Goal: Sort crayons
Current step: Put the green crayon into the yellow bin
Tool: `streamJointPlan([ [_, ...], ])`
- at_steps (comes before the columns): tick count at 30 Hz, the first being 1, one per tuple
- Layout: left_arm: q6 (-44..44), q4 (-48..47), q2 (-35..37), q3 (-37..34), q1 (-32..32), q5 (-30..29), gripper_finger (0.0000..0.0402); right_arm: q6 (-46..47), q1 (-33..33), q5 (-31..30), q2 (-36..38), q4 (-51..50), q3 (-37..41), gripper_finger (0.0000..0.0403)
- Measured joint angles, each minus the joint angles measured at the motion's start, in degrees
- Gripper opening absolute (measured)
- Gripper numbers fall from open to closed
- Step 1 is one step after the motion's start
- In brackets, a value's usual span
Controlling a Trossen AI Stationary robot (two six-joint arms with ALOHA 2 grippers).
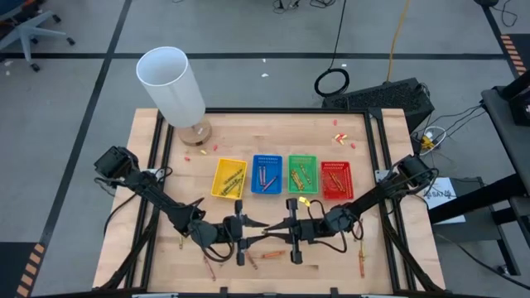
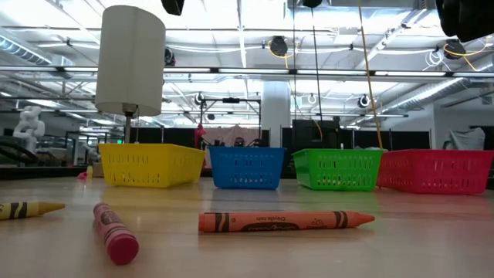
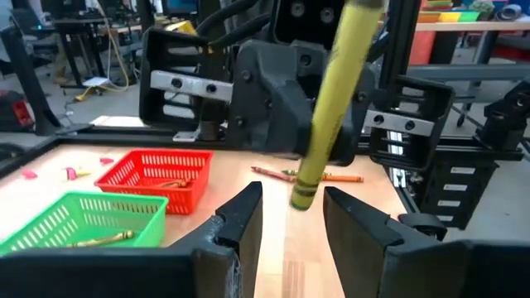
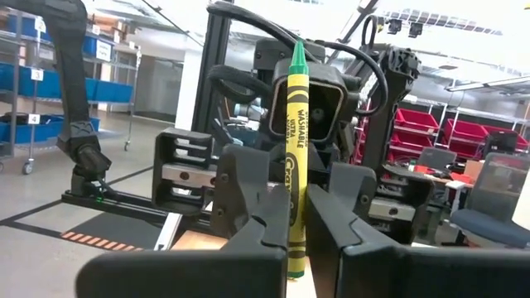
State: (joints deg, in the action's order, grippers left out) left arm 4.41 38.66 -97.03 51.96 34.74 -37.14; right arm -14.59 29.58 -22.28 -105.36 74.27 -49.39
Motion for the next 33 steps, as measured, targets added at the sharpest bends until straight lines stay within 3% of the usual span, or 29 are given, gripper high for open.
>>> streamJointPlan([
  [18,-2.3,1.3,0.0,0.0,-0.5,0.6,0.0125,0.4,-0.8,-0.1,0.0,-1.2,0.0,0.0006],
  [29,-2.4,0.9,0.0,0.0,-1.0,1.3,0.0023,0.8,-0.8,-0.2,0.0,-1.4,0.0,0.0006],
  [33,-2.4,0.4,-0.1,0.0,-1.0,2.2,0.0009,2.0,-0.8,-0.1,0.0,-2.8,0.0,0.0006],
])
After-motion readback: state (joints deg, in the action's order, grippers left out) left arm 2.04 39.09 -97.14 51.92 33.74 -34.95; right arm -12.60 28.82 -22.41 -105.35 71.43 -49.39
